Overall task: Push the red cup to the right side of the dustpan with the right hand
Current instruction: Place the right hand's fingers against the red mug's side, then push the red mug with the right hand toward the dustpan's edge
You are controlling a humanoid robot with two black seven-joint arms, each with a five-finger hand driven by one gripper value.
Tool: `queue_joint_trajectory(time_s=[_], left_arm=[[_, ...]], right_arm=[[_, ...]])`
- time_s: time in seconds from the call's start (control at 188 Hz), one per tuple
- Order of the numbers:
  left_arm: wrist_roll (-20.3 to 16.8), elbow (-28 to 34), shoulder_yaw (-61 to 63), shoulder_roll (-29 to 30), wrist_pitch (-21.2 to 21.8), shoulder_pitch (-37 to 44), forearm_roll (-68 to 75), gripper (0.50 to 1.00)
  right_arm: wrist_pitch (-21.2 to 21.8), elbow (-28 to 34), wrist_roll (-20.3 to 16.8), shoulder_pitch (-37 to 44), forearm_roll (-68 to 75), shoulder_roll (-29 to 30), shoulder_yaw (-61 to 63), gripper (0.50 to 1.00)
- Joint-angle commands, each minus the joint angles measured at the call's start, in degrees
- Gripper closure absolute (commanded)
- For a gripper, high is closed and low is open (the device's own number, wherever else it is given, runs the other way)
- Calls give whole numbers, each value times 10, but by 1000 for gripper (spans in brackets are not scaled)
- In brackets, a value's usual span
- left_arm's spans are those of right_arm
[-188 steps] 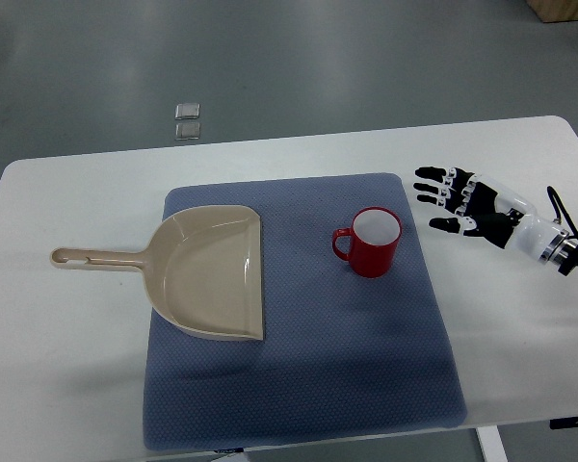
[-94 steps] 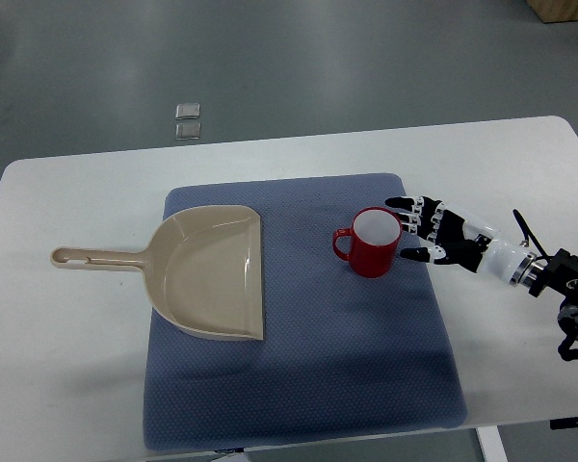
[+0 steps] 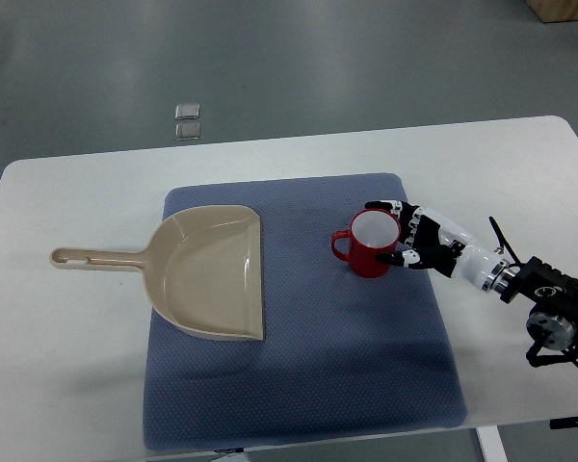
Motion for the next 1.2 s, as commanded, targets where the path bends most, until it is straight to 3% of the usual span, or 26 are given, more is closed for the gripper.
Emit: queue_joint_trajectory(time_s=[0.0,0.378,1.193], left_arm=[[0,0,0,0,0,1,0,500],[0,0,-1,0,0,1,0,500],[0,0,-1,0,0,1,0,500]], right_arm=[[-6,-7,0,1,0,11,-4,568],[-19,-41,0,5,0,52,-3,568],[-65,-41,0,34,0,123,-31,568]])
